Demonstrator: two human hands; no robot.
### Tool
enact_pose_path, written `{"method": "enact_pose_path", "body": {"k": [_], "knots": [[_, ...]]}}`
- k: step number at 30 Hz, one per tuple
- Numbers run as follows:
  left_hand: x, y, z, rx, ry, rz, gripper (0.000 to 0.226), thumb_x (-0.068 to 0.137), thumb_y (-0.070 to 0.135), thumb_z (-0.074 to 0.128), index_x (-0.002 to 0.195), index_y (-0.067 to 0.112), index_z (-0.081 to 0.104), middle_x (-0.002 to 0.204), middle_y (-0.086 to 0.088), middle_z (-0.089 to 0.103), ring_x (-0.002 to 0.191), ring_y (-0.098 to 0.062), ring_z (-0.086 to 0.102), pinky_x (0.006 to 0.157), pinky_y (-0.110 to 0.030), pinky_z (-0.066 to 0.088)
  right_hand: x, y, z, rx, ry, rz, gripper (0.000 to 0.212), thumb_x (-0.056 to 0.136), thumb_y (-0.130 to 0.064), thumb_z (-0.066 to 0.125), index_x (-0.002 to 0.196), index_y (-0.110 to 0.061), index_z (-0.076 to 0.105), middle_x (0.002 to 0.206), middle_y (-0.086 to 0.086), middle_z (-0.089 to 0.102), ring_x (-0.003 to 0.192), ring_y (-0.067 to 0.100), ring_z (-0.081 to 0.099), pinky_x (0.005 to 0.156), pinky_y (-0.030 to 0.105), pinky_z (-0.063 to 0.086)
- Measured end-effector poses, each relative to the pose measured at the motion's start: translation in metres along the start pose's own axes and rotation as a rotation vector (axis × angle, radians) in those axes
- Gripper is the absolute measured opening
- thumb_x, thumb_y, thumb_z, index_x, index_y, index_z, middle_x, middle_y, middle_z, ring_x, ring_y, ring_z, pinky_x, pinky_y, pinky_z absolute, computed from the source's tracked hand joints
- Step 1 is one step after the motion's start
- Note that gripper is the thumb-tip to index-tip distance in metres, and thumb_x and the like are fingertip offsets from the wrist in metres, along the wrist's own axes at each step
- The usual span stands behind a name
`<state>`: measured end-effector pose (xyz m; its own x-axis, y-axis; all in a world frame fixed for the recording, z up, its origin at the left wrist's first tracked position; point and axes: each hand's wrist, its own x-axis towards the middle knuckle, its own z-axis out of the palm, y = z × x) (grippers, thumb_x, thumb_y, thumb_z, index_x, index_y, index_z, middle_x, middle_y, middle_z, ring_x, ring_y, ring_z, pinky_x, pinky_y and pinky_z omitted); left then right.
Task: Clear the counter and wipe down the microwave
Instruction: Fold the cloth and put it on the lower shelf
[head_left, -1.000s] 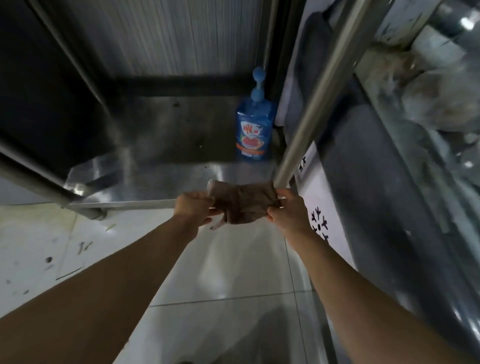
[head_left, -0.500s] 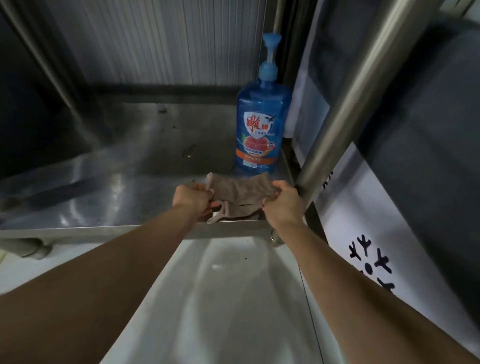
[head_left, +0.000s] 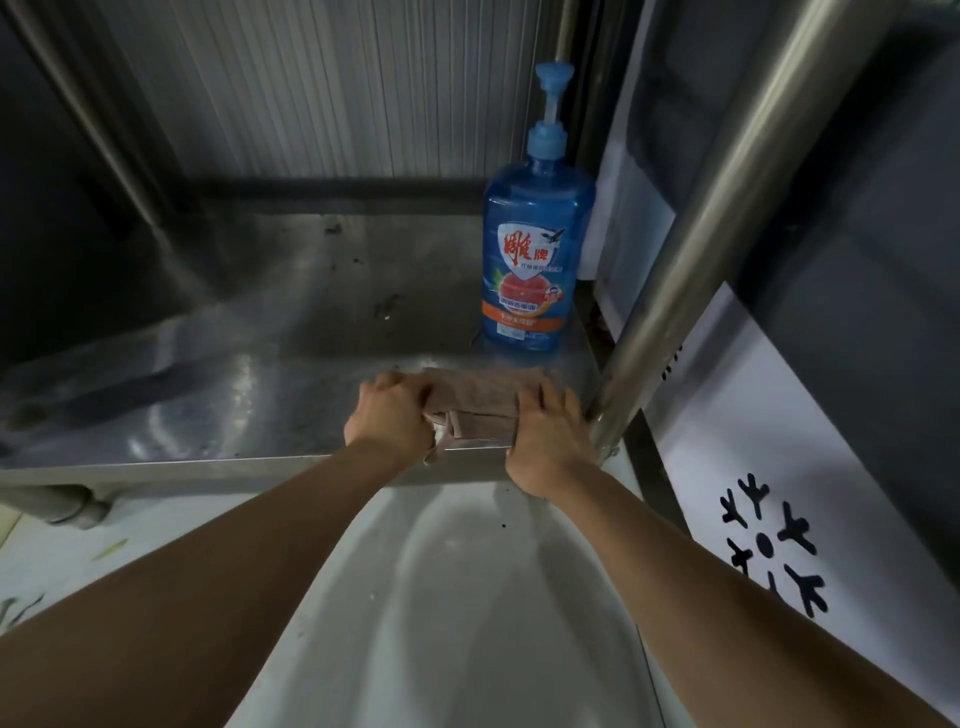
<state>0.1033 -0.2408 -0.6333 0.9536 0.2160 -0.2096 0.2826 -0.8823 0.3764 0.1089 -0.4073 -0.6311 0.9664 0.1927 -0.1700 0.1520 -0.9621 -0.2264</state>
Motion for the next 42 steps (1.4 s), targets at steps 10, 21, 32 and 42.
{"method": "enact_pose_path", "body": {"k": [10,21,32,42], "knots": [[-0.048,0.0,-0.037,0.238,-0.197,0.039,0.051,0.087,0.021,0.055,0.135,0.025,0.041,0.138,-0.001,0.041,0.133,-0.028,0.025,0.102,-0.044,0.037,-0.044,-0.01,-0.025,-0.015,-0.118,0.025,0.069,0.084,-0.022,0.062,0.143,-0.016,0.026,0.15,0.012,0.021,0.137,0.03,0.021,0.113,0.039,0.028],[-0.152,0.058,-0.171,0.295,-0.325,0.05,0.064,0.088,0.028,0.061,0.144,0.023,0.03,0.145,-0.002,0.037,0.136,-0.027,0.025,0.105,-0.045,0.035,-0.147,-0.042,-0.177,-0.01,-0.292,0.01,0.067,0.089,-0.022,0.06,0.145,-0.013,0.024,0.153,0.014,0.013,0.14,0.032,0.016,0.111,0.041,0.028],[-0.245,0.148,-0.332,0.221,-0.377,0.092,0.062,0.088,0.026,0.06,0.142,0.022,0.032,0.142,-0.008,0.041,0.133,-0.028,0.032,0.106,-0.042,0.038,-0.23,-0.079,-0.375,0.01,-0.307,-0.002,0.054,0.088,-0.017,0.061,0.136,-0.01,0.037,0.147,0.012,0.022,0.136,0.03,0.023,0.108,0.04,0.032],[-0.299,0.21,-0.459,0.212,-0.362,0.152,0.049,0.087,0.025,0.059,0.132,0.019,0.042,0.132,-0.005,0.051,0.124,-0.026,0.044,0.101,-0.043,0.043,-0.277,-0.102,-0.514,-0.024,-0.268,-0.005,0.064,0.081,-0.009,0.064,0.138,-0.011,0.034,0.146,0.014,0.027,0.135,0.032,0.025,0.108,0.041,0.034]]}}
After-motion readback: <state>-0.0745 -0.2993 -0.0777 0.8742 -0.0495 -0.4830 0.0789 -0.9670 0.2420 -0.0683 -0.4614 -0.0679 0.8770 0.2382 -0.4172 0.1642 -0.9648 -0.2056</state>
